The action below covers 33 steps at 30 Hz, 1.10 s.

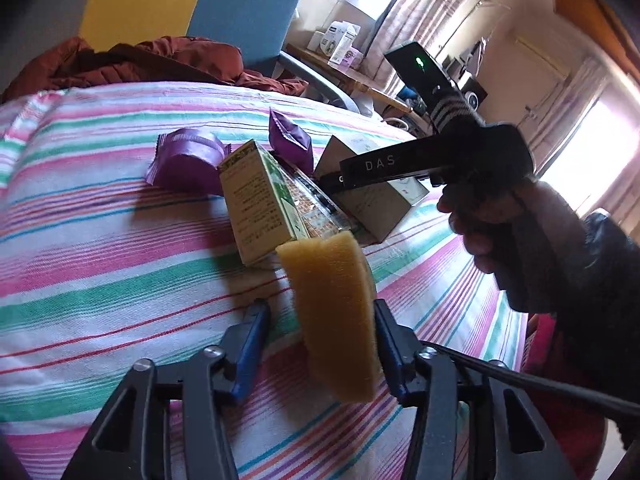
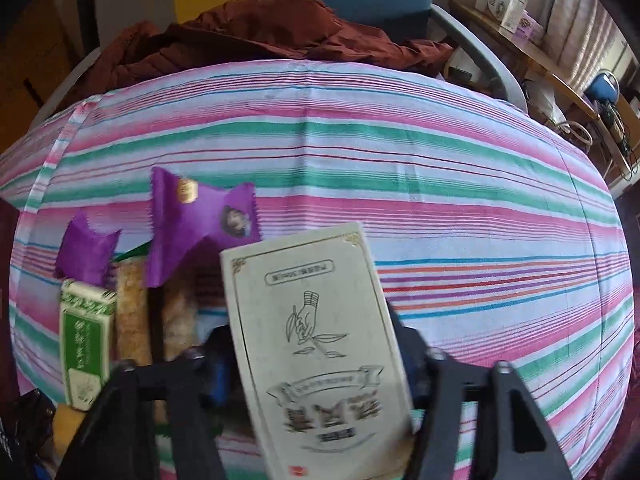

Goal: Organize objects
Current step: 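Grasp the white printed box with the right gripper while the left gripper holds the sponge, then carry the sponge and white box into the gold tray and release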

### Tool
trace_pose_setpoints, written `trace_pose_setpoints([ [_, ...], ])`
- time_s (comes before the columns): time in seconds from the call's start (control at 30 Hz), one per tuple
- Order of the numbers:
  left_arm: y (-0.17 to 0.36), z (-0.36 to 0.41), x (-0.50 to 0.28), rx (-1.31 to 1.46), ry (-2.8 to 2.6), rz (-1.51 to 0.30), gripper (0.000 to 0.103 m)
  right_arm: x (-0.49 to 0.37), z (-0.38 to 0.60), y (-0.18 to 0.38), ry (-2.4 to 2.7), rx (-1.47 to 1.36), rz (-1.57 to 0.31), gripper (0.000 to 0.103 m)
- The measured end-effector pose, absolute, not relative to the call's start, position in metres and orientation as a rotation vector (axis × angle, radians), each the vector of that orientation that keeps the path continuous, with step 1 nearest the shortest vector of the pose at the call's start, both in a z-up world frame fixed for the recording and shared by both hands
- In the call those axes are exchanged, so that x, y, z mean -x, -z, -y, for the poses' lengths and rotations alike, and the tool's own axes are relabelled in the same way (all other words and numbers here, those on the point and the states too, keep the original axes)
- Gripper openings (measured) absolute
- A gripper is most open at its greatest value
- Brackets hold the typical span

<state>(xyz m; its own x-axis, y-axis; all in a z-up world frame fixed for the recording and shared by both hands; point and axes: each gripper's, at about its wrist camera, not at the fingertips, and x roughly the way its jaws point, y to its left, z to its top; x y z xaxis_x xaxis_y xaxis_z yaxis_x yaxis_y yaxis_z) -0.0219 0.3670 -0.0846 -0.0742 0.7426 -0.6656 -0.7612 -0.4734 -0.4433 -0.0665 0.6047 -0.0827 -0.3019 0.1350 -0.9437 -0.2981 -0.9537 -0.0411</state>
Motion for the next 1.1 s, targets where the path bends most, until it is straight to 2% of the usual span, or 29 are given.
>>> trace_pose_setpoints([
  [0.1,0.079,-0.364,0.019,1.076,-1.758,-0.04,0.037,0.052,-0.597,0.081,-2.301,1.687,-0.197,0.054],
  [0.23,0.067,-0.356,0.008,1.06,-1.763,-0.089,0.033,0.034,-0.583,0.078,-2.271,1.706,-0.233,0.054],
  [0.57,0.023,-0.316,-0.015,0.979,-1.79,-0.042,0.032,-0.008,-0.528,0.007,-2.402,1.531,-0.236,0.054],
  [0.83,-0.032,-0.229,-0.008,0.88,-1.936,0.087,0.032,0.006,-0.462,-0.042,-2.615,1.437,-0.247,0.054],
  [1.1,-0.044,-0.121,0.027,0.877,-2.182,0.216,0.033,0.051,-0.361,-0.057,-2.84,1.465,-0.348,0.054],
])
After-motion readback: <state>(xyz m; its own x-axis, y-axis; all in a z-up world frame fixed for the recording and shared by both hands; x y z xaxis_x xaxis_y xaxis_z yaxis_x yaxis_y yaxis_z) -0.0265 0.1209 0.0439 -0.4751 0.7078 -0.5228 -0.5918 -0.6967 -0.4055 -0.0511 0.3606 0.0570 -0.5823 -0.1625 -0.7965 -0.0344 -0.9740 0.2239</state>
